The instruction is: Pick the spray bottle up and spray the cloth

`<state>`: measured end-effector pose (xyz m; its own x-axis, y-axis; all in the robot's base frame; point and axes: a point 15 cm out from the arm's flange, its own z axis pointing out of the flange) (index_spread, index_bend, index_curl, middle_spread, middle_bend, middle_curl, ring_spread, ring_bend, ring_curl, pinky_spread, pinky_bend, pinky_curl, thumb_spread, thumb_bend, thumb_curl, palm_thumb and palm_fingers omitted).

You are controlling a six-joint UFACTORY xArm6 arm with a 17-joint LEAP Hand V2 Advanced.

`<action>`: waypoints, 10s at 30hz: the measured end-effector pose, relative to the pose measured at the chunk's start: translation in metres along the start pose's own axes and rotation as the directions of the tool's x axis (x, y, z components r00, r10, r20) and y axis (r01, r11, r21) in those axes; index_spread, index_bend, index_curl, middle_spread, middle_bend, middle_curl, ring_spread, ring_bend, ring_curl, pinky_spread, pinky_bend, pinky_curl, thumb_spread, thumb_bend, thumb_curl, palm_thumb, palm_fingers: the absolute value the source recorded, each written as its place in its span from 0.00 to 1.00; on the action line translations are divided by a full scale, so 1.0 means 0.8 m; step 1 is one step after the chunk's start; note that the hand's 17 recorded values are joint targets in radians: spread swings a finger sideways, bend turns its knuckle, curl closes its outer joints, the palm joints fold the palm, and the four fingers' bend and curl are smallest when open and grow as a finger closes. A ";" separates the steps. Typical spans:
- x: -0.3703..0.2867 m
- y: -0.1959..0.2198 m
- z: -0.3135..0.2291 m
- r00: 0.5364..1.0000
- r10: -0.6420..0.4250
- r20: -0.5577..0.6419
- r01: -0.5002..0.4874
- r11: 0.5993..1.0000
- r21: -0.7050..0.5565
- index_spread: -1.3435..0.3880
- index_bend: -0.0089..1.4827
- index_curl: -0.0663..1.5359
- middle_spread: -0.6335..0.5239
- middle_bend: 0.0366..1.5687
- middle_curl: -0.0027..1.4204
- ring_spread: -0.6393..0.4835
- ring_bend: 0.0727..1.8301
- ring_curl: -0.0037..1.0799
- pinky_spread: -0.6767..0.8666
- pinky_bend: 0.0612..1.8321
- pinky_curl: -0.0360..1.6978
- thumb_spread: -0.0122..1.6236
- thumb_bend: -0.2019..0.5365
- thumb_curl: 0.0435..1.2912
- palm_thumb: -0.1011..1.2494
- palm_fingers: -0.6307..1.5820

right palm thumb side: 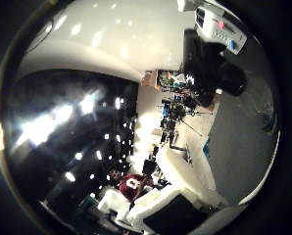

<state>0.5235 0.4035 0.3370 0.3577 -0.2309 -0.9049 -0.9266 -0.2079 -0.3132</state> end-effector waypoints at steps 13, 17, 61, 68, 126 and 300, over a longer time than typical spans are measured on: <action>-0.001 0.013 -0.130 0.991 -0.030 -0.133 0.038 0.997 0.064 0.63 0.14 0.26 0.70 0.09 0.19 0.76 0.12 0.21 0.76 0.25 0.20 0.73 0.25 0.27 0.55 0.33; -0.026 0.034 -0.160 0.981 -0.071 -0.181 0.084 0.995 0.061 0.64 0.14 0.27 0.68 0.09 0.19 0.76 0.11 0.21 0.76 0.23 0.19 0.73 0.25 0.27 0.55 0.35; -0.033 0.221 -0.406 0.601 -0.063 -0.796 0.030 0.998 -0.057 0.59 0.19 0.30 0.62 0.10 0.21 0.72 0.06 0.17 0.70 0.11 0.18 0.72 0.26 0.25 0.60 0.39; -0.048 0.219 -0.429 0.574 -0.040 -0.818 0.059 0.998 -0.007 0.57 0.21 0.30 0.59 0.10 0.22 0.71 0.06 0.15 0.69 0.08 0.18 0.72 0.25 0.26 0.63 0.41; 0.031 0.271 -0.484 0.494 0.109 -0.863 -0.058 0.994 0.092 0.57 0.25 0.31 0.56 0.10 0.24 0.68 0.06 0.14 0.67 0.07 0.17 0.72 0.25 0.27 0.65 0.41; 0.103 0.526 -0.781 0.179 0.314 -0.932 -0.328 0.913 0.245 0.55 0.20 0.30 0.52 0.11 0.25 0.61 0.06 0.16 0.66 0.07 0.16 0.73 0.25 0.24 0.64 0.44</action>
<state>0.2356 -0.2966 0.3111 -0.1193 -0.9928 0.0086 -0.9911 0.1186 -0.0598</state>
